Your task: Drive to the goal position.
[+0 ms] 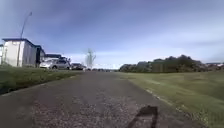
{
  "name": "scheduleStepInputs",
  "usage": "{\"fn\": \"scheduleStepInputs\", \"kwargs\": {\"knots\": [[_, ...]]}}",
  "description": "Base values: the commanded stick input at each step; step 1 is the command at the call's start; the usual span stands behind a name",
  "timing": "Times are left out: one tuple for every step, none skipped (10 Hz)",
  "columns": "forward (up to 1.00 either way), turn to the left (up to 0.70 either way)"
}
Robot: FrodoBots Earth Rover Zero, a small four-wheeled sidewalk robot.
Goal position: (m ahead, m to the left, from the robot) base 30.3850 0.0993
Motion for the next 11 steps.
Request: {"fn": "scheduleStepInputs", "kwargs": {"knots": [[1.0,0.14],[1.0,0.0],[1.0,0.0],[1.0,0.0],[1.0,0.0],[1.0,0.0],[1.0,0.0],[1.0,0.0],[1.0,0.0],[1.0,0.0],[1.0,0.0]]}}
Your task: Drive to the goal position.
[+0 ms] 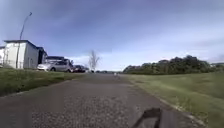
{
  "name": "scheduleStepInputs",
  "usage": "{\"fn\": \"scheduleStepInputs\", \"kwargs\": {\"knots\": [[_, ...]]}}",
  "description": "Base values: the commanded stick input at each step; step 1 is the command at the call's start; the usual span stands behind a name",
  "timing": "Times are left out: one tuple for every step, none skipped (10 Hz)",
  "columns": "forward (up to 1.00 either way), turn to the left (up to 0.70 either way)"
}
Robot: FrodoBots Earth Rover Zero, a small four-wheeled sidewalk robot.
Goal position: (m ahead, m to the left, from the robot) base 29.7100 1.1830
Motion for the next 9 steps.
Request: {"fn": "scheduleStepInputs", "kwargs": {"knots": [[1.0,0.0],[1.0,0.0],[1.0,0.0],[1.0,0.0],[1.0,0.0],[1.0,0.0],[1.0,0.0],[1.0,0.0],[1.0,0.0]]}}
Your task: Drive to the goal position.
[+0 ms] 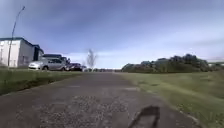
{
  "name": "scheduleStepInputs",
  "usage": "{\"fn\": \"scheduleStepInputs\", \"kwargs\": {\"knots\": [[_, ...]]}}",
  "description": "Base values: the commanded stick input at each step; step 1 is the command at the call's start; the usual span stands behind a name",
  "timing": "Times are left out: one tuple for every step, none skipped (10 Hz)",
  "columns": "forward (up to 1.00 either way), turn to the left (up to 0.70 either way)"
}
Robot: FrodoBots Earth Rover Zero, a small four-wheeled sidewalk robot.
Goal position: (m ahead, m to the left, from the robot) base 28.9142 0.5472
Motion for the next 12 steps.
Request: {"fn": "scheduleStepInputs", "kwargs": {"knots": [[1.0,0.0],[1.0,0.0],[1.0,0.27],[1.0,0.27],[1.0,0.27],[1.0,0.14],[1.0,0.0],[1.0,0.0],[1.0,0.0],[1.0,0.0],[1.0,0.0],[1.0,0.0]]}}
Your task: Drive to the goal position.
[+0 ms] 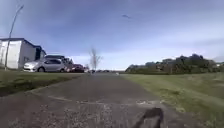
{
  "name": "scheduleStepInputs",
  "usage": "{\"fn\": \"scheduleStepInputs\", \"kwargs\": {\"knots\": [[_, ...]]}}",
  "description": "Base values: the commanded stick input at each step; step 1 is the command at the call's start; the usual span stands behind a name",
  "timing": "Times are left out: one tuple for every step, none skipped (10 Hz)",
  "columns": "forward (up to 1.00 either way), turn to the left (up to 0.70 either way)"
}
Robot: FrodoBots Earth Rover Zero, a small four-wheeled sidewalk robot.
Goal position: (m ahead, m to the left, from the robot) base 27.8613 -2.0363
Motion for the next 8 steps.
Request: {"fn": "scheduleStepInputs", "kwargs": {"knots": [[1.0,0.0],[1.0,0.0],[1.0,0.0],[1.0,0.0],[1.0,0.0],[1.0,0.0],[1.0,0.0],[1.0,0.0]]}}
